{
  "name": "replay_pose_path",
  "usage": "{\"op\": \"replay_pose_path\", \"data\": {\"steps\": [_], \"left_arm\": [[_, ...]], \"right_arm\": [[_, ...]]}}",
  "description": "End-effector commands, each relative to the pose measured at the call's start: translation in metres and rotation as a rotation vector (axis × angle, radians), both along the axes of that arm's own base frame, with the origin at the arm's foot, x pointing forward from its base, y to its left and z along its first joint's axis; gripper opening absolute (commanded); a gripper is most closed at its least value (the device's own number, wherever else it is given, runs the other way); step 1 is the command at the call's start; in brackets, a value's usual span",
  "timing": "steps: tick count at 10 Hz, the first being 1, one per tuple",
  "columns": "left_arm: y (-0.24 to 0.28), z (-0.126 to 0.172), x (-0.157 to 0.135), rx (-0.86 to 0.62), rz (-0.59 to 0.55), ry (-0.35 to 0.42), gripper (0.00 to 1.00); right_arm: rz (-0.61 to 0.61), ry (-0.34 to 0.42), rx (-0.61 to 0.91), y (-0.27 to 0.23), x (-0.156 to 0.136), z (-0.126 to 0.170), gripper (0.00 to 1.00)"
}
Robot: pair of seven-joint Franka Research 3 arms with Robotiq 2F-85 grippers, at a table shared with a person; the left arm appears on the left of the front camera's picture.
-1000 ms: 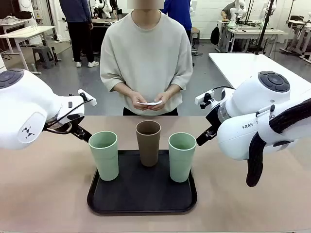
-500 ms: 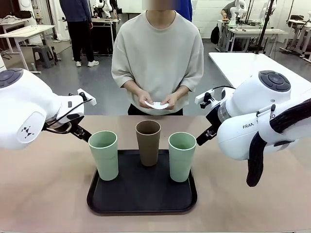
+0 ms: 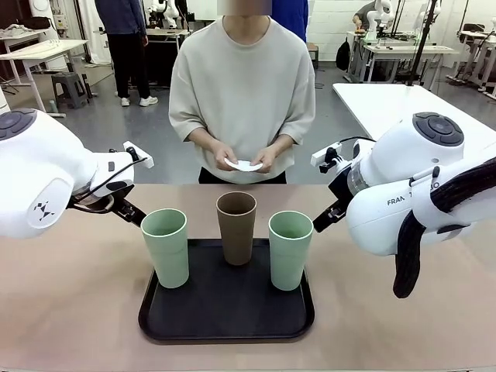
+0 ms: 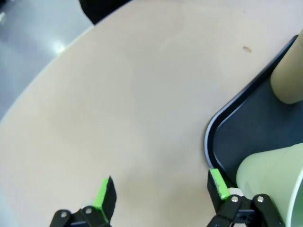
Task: Place coasters on the table and set cups on them.
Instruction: Pick up one Reusable plastic cup and place it on a coaster set by the human.
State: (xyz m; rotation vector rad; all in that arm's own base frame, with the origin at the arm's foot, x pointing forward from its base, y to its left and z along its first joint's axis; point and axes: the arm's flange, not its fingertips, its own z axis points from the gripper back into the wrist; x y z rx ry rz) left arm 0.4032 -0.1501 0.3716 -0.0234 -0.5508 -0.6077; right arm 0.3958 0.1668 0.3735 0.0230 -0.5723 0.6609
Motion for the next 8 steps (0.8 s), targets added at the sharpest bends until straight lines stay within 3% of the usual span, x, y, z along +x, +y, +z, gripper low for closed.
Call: {"op": "replay_pose_path", "data": {"steps": [1,3,4,5,6,8], "left_arm": [[0.0,0.0,0.0,0.0,0.0,0.0,1.0],[0.0,0.0,0.0,0.0,0.0,0.0,1.0],[0.0,0.0,0.0,0.0,0.0,0.0,1.0],[0.007,0.027,0.008,0.014,0.026,-0.088,1.0],[0.016,0.062,0.009,0.012,0.037,-0.107,1.0],[0.027,0.106,-0.02,0.033,0.036,-0.05,1.0]], "right_arm": [[0.0,0.0,0.0,0.0,0.0,0.0,1.0],[0.0,0.0,0.0,0.0,0.0,0.0,1.0],[-0.088,-0.014,-0.035,-0.002,0.001,0.017,1.0],[-0.161,-0.047,0.011,-0.013,0.005,0.045,1.0],[-0.217,-0.018,0.02,-0.026,0.005,0.07,1.0],[-0.256,0.119,-0.029,-0.038,-0.018,0.096,1.0]]}}
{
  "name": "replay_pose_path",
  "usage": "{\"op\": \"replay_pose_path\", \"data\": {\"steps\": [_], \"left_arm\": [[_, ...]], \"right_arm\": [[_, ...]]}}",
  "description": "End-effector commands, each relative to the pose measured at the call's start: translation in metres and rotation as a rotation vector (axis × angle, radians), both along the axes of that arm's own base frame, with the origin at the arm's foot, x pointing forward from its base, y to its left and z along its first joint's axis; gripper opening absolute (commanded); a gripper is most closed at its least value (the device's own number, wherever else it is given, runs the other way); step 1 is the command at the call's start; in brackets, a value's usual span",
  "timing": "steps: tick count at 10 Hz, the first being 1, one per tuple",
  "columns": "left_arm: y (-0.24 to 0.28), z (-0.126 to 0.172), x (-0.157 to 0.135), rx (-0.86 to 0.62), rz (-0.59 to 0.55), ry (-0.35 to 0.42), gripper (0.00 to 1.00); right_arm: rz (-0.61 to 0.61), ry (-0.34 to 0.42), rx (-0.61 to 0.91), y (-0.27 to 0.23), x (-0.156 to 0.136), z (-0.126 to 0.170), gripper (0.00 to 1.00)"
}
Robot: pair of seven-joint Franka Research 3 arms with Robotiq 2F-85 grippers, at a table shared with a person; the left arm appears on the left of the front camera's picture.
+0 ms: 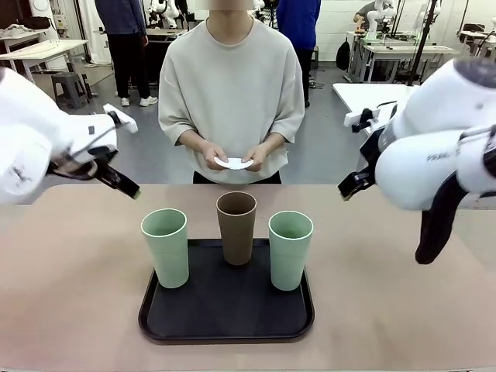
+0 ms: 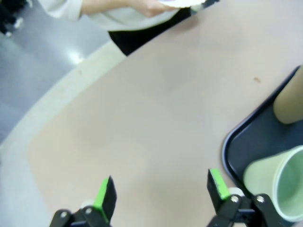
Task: Place coasters on the table and set cups on them.
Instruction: Pick up one Reusable plastic cup and place it on a coaster set by the human.
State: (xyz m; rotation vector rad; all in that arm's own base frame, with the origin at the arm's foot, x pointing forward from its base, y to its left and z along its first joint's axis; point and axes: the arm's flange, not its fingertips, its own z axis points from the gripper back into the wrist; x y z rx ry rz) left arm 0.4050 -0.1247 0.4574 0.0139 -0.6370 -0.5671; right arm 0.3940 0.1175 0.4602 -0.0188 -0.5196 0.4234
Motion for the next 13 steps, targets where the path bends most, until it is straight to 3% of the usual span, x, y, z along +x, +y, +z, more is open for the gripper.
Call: {"op": "replay_pose_path", "data": {"steps": [1,2,3,4,6,7,8,9,13], "left_arm": [[0.003,0.037,-0.042,0.018,-0.004,0.141,1.0],[0.004,0.053,-0.065,0.02,-0.003,0.258,1.0],[0.005,0.057,-0.09,0.033,0.005,0.37,1.0],[0.005,0.059,-0.116,0.027,0.0,0.416,1.0],[0.009,0.058,-0.155,0.014,-0.027,0.423,1.0],[0.011,0.058,-0.169,0.011,0.014,0.399,1.0],[0.005,0.052,-0.168,0.056,0.101,0.337,1.0],[0.008,0.073,-0.145,0.028,-0.047,0.424,1.0],[0.008,0.073,-0.145,0.028,-0.047,0.424,1.0]], "right_arm": [[-0.009,0.142,-0.044,0.01,-0.033,0.019,1.0],[0.023,0.244,-0.065,0.015,-0.058,0.029,1.0],[0.04,0.27,-0.083,0.018,-0.085,0.036,1.0],[0.035,0.272,-0.104,0.021,-0.111,0.039,1.0],[0.008,0.275,-0.137,0.021,-0.148,0.032,1.0],[-0.019,0.271,-0.141,0.018,-0.152,0.022,1.0],[-0.135,0.216,-0.206,0.013,-0.133,0.012,1.0],[0.022,0.274,-0.161,0.029,-0.131,0.059,1.0],[0.022,0.274,-0.161,0.029,-0.131,0.059,1.0]]}}
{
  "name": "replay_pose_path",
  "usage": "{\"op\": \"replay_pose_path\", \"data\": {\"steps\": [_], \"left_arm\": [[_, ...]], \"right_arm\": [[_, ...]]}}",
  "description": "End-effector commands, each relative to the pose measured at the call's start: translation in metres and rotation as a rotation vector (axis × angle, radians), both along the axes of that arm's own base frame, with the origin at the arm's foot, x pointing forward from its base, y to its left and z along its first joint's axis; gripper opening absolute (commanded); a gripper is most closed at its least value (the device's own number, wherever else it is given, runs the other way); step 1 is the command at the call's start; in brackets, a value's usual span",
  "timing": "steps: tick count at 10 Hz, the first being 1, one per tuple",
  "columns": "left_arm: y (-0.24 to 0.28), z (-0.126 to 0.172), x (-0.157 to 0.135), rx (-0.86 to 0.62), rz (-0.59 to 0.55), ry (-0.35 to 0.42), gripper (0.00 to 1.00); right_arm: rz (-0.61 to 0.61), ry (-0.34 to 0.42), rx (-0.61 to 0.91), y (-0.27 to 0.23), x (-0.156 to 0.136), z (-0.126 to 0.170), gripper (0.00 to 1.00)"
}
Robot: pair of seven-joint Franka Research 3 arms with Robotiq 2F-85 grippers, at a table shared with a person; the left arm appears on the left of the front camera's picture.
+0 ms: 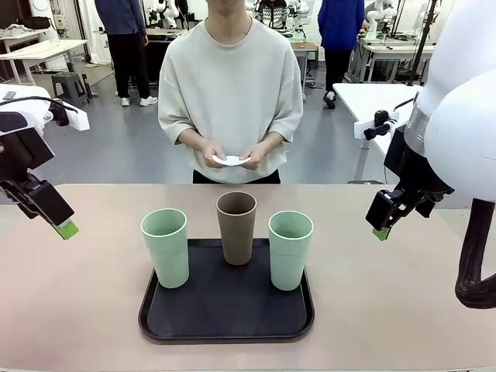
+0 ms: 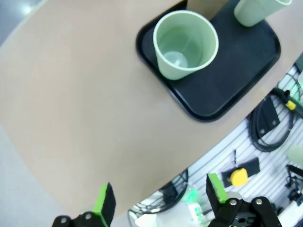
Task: Place coasters on the table and set cups on them.
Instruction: Pick up one Reusable plastic cup and place it on a coaster set by the human.
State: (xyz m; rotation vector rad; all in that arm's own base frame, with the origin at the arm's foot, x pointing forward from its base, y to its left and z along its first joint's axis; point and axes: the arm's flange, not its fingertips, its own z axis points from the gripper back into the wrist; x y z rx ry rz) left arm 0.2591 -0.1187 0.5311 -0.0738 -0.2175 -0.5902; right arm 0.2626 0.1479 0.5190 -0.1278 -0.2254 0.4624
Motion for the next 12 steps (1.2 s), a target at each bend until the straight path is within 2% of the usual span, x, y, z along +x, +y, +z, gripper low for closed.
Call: {"op": "replay_pose_path", "data": {"steps": [1,4,5,6,7,9,11,12], "left_arm": [[0.002,0.0,0.001,-0.016,-0.014,0.006,1.0],[0.0,0.0,0.0,0.0,0.0,0.001,1.0],[0.011,-0.014,0.018,-0.182,0.088,0.164,1.0],[0.021,-0.029,0.032,-0.344,0.17,0.277,1.0],[0.033,-0.041,0.039,-0.502,0.264,0.324,1.0],[0.066,-0.05,0.047,-0.774,0.361,0.347,1.0],[0.101,-0.048,0.042,-0.938,0.415,0.328,1.0],[0.121,-0.047,0.044,-1.023,0.44,0.338,1.0]], "right_arm": [[0.019,0.015,0.015,-0.001,0.0,0.0,1.0],[0.002,0.0,0.001,0.0,0.0,0.0,1.0],[0.007,0.104,0.216,-0.014,0.012,-0.011,1.0],[-0.004,0.17,0.363,-0.027,0.021,-0.021,1.0],[-0.016,0.208,0.51,-0.04,0.023,-0.026,1.0],[-0.042,0.205,0.824,-0.073,0.02,-0.041,1.0],[-0.069,0.21,1.006,-0.112,-0.002,-0.065,1.0],[-0.113,0.232,1.077,-0.137,-0.004,-0.08,1.0]]}}
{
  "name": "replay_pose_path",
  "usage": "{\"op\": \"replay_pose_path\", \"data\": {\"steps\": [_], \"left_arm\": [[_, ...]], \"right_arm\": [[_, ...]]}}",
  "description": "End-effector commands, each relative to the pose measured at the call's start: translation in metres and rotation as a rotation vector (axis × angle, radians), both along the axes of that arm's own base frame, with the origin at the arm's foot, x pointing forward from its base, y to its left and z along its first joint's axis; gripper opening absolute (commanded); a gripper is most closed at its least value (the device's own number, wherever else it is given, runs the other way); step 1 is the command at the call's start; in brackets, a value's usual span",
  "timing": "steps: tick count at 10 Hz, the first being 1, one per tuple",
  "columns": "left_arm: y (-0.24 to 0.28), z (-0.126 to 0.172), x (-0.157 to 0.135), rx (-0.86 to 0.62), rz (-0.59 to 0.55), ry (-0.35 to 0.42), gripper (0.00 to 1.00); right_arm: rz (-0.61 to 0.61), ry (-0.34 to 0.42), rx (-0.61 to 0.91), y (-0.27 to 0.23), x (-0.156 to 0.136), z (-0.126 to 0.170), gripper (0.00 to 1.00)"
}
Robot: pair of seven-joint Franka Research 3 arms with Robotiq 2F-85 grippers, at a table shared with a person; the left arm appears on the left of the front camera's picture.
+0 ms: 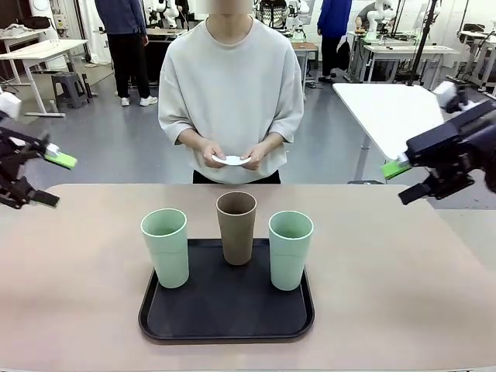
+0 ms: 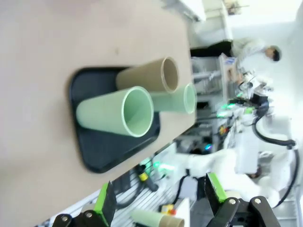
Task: Place coasters on the table and set cups on them.
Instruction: Pick up one Reusable plastic cup and place it on a coaster set by the human.
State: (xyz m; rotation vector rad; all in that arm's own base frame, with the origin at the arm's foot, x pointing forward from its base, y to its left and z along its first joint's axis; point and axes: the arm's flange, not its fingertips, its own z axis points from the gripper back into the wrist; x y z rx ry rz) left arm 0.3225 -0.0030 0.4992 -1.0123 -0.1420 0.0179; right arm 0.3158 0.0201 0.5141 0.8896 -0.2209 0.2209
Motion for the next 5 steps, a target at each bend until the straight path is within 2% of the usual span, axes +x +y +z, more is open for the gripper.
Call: {"op": "replay_pose_path", "data": {"steps": [1,2,4,5], "left_arm": [[0.021,-0.015,-0.019,-0.109,0.043,-0.009,1.0],[0.04,-0.015,-0.019,-0.1,0.077,-0.002,1.0],[0.085,-0.011,-0.013,-0.112,0.137,-0.006,1.0],[0.106,-0.003,-0.021,-0.139,0.066,0.05,1.0]], "right_arm": [[-0.022,0.076,0.123,-0.029,-0.056,-0.085,1.0],[-0.028,0.127,0.161,-0.049,-0.054,-0.093,1.0],[-0.04,0.172,0.246,-0.094,-0.049,-0.104,1.0],[-0.04,0.191,0.29,-0.111,-0.055,-0.108,1.0]]}}
